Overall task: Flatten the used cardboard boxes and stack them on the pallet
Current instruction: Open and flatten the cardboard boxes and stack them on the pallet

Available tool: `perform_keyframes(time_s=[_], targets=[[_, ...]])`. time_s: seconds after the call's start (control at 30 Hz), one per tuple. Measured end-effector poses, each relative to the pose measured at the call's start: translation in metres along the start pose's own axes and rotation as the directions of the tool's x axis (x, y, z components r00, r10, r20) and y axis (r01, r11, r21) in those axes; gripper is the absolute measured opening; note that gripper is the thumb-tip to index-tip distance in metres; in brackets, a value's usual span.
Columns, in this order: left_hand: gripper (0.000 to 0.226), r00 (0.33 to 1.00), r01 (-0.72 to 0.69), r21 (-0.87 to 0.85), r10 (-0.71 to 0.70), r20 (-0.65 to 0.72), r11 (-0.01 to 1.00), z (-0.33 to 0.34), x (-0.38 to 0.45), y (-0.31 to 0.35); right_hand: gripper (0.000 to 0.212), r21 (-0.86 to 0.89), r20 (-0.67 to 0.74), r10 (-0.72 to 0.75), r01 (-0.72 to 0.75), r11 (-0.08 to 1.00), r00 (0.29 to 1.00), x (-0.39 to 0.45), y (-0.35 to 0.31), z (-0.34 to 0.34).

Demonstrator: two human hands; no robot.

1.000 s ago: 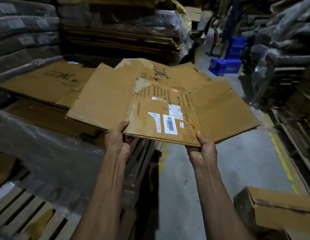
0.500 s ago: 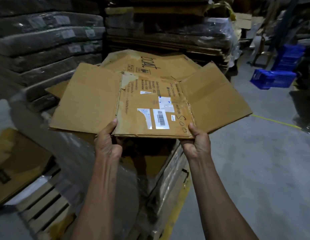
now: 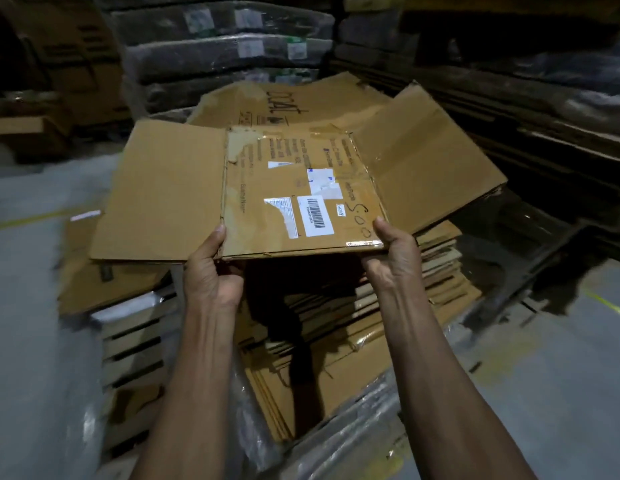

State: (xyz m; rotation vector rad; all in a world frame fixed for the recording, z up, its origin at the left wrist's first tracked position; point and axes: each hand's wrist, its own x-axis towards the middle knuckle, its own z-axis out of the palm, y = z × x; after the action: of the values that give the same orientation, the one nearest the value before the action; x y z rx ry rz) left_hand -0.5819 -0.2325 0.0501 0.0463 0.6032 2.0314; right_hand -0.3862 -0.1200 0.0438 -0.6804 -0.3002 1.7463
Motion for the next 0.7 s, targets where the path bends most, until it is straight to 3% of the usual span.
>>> perform_keyframes(time_s=[0.13,0.27,0.37,0.47,0.57,0.7], targets=[[0.018,0.998,-0.057,-0.058,0.058,0.009,0.997,0.019,0.008,-0.024,0.028,-0.052,0.071,0.062,-0.058,0.997,0.996,0.042,-0.022,0.009],[0.023,0.989,-0.08,-0.07,0.07,-0.13,0.994,0.025,0.026,-0.064,0.023,-0.079,0.038,0.049,-0.046,0.996,0.998,0.081,-0.037,-0.003],[0.011,0.951,0.067,-0.008,-0.067,-0.301,0.998,0.018,0.039,-0.107,0.036,-0.144,-0.14,0.04,-0.06,0.988,0.989,0.107,-0.038,-0.023],[0.021,0.862,0.231,-0.026,-0.217,-0.457,0.973,0.003,0.044,-0.133,0.039,-0.32,-0.275,0.11,-0.198,0.926,0.955,0.12,-0.033,-0.05],[0.044,0.832,0.315,0.009,-0.271,-0.484,0.949,-0.011,0.045,-0.139,0.036,-0.445,-0.318,0.129,-0.268,0.855,0.939,0.127,-0.034,-0.067],[0.056,0.826,0.436,0.168,-0.32,-0.464,0.884,-0.011,0.041,-0.142,0.022,-0.481,-0.327,0.038,-0.201,0.853,0.944,0.128,-0.041,-0.064]])
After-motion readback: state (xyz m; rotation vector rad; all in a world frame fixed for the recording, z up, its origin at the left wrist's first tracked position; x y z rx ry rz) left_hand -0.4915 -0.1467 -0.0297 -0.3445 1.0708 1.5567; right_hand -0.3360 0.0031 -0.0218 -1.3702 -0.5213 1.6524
